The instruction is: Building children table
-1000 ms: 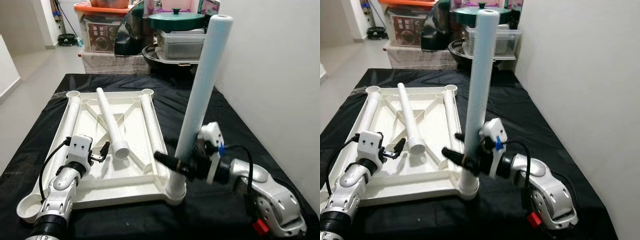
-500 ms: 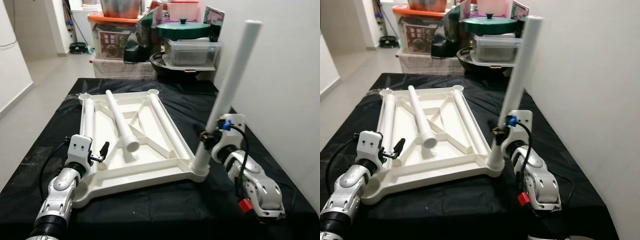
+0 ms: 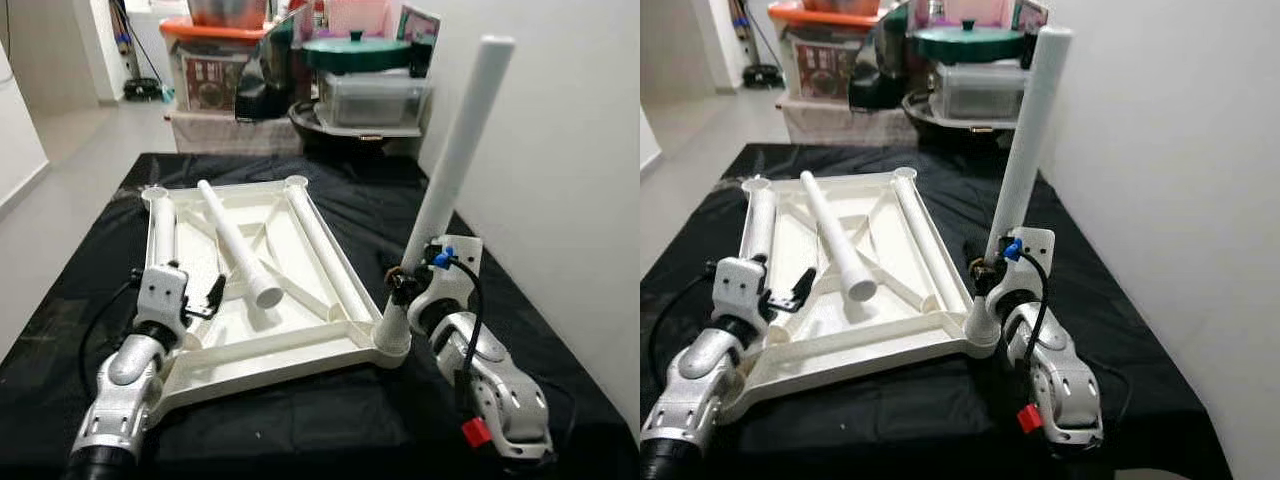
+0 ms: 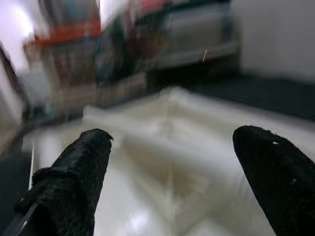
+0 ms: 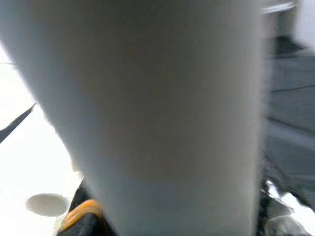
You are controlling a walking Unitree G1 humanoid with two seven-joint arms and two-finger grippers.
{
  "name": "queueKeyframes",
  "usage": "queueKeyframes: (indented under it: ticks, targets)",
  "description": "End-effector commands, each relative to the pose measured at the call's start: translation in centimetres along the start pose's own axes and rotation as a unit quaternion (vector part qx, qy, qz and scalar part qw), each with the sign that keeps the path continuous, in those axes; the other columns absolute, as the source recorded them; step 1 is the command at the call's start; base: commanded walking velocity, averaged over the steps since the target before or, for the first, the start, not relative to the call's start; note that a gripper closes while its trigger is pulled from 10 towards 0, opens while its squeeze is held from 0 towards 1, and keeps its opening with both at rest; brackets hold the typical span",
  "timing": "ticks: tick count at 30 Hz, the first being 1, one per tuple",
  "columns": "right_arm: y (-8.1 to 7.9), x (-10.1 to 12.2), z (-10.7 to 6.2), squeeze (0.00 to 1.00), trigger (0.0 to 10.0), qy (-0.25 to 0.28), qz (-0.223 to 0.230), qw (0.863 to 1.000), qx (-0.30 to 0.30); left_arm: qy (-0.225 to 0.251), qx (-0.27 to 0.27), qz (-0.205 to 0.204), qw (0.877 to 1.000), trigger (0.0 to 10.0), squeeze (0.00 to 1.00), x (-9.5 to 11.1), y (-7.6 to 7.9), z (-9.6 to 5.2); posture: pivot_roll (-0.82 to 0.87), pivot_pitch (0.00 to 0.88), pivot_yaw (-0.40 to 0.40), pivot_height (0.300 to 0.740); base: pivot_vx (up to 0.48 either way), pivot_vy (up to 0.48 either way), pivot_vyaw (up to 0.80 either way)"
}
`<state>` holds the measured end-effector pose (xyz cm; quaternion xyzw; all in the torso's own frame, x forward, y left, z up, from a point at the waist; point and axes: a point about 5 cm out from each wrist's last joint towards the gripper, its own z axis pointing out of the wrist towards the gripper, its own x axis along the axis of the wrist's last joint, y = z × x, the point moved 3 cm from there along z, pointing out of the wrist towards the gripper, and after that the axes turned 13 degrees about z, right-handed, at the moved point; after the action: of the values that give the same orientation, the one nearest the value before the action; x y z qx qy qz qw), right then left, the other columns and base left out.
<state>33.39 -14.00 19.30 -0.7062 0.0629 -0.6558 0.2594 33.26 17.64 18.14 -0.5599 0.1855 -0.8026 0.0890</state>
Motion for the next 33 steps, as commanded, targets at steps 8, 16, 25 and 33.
queueKeyframes:
  ticks: [8, 16, 25, 33]
  targets:
    - [-5.0, -0.1, -4.6, 0.0, 10.0, -0.073, -0.049, 0.968, 0.235, -0.038, -0.079, 0.0, 0.996, 10.0, 0.0, 0.0, 4.0, -5.7, 0.05, 0.0, -0.063, 0.74, 0.0, 0.0, 0.0]
    - [-3.6, -3.2, -6.5, 0.0, 0.0, -0.136, -0.097, 0.96, 0.225, -0.103, -0.071, 0.011, 0.992, 10.0, 0.0, -0.8, 4.2, -9.4, 0.08, 0.0, -0.071, 0.74, 0.0, 0.0, 0.0]
    - [3.8, 0.1, -3.5, 0.0, 0.0, 0.031, -0.038, 0.987, -0.152, -0.105, -0.054, 0.01, 0.993, 10.0, 0.0, 0.1, 3.9, -9.7, 0.09, 0.0, -0.081, 0.74, 0.0, 0.0, 0.0]
    - [-1.2, -2.1, -3.0, 0.0, 10.0, 0.014, 0.008, 0.999, -0.032, -0.116, -0.051, 0.009, 0.992, 10.0, 0.0, 0.3, 4.1, -10.0, 0.09, 0.0, -0.074, 0.74, 0.0, 0.0, 0.0]
